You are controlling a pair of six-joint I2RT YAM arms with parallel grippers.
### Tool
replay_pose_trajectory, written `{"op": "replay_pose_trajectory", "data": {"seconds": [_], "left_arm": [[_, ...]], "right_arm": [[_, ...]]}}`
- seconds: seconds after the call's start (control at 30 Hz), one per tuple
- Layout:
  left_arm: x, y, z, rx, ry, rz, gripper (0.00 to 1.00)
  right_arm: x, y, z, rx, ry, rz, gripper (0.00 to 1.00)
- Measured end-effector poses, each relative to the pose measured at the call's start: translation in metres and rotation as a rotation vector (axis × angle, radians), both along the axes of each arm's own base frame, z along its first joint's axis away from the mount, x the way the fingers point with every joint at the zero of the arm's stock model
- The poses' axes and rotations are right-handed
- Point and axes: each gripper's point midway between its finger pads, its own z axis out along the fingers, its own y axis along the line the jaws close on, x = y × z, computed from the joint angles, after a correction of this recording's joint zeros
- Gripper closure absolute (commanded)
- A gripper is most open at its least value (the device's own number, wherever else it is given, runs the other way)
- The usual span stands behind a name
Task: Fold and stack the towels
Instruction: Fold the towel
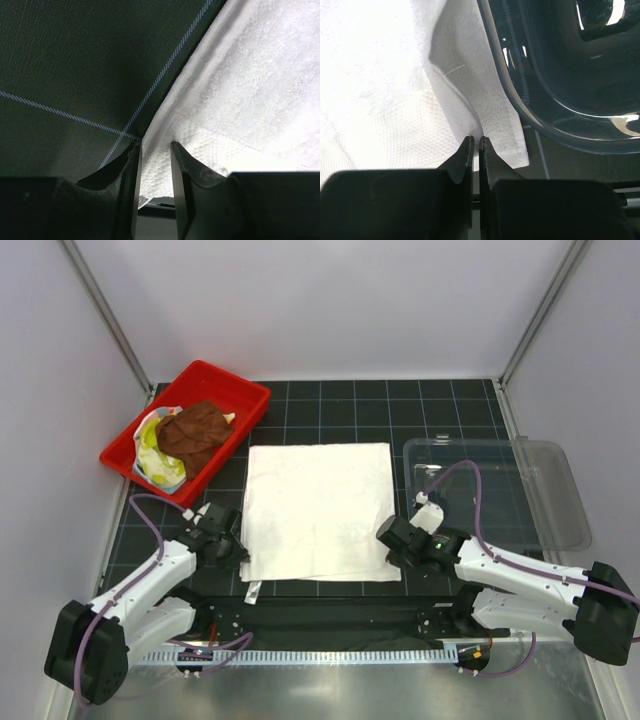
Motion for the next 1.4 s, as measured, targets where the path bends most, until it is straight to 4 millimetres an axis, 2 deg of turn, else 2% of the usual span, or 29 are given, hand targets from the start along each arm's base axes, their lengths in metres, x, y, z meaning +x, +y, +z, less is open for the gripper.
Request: {"op": "replay_pose_trajectory", "data": {"seconds": [0.03,0.13,0.17,0.23,0.4,0.5,0.73,0.8,1.0,1.07,1.2,1.3,1.4], "left_arm": [[-0.001,0.000,-0.001,0.001,0.006,-0.001,0.68],[0.000,-0.001,-0.003,0.004,0.011,-0.002,0.79],[0.001,-0.001,-0.003,0.002,0.009,-0.002,0.88],[0.002,-0.001,-0.002,0.000,0.005,-0.003,0.99],[0.003,0.000,0.000,0.010,-0.006,-0.012,1.00],[0.007,0.002,0.008,0.024,-0.026,-0.017,1.00],[0.041,0.003,0.054,0.062,-0.153,-0.007,1.00],[0.046,0.004,0.059,0.071,-0.169,-0.002,1.00],[0.045,0.013,0.056,0.124,-0.151,0.008,1.00],[0.049,0.016,0.064,0.150,-0.160,0.007,1.00],[0.072,0.020,0.087,0.207,-0.227,0.012,1.00],[0.076,0.021,0.079,0.228,-0.217,0.002,1.00],[0.066,0.026,0.054,0.249,-0.174,-0.010,1.00]], "right_arm": [[0.000,0.000,0.000,0.001,-0.001,0.001,0.99],[0.000,0.002,0.000,0.005,-0.001,0.003,0.99],[0.001,0.002,0.000,0.006,-0.001,0.003,0.99],[0.001,0.003,0.001,0.012,-0.001,0.006,0.99],[0.001,0.004,0.002,0.011,-0.006,0.020,0.99],[0.002,0.004,0.006,0.007,-0.013,0.034,0.99],[0.012,0.014,0.045,0.016,-0.072,0.098,0.99],[0.013,0.016,0.054,0.022,-0.082,0.114,0.99],[0.005,0.014,0.066,0.041,-0.087,0.169,0.99],[0.006,0.014,0.074,0.044,-0.100,0.176,0.99],[0.010,0.015,0.099,0.072,-0.144,0.178,0.99],[0.000,0.014,0.088,0.123,-0.135,0.190,0.99],[-0.017,0.012,0.051,0.148,-0.061,0.206,0.99]]}}
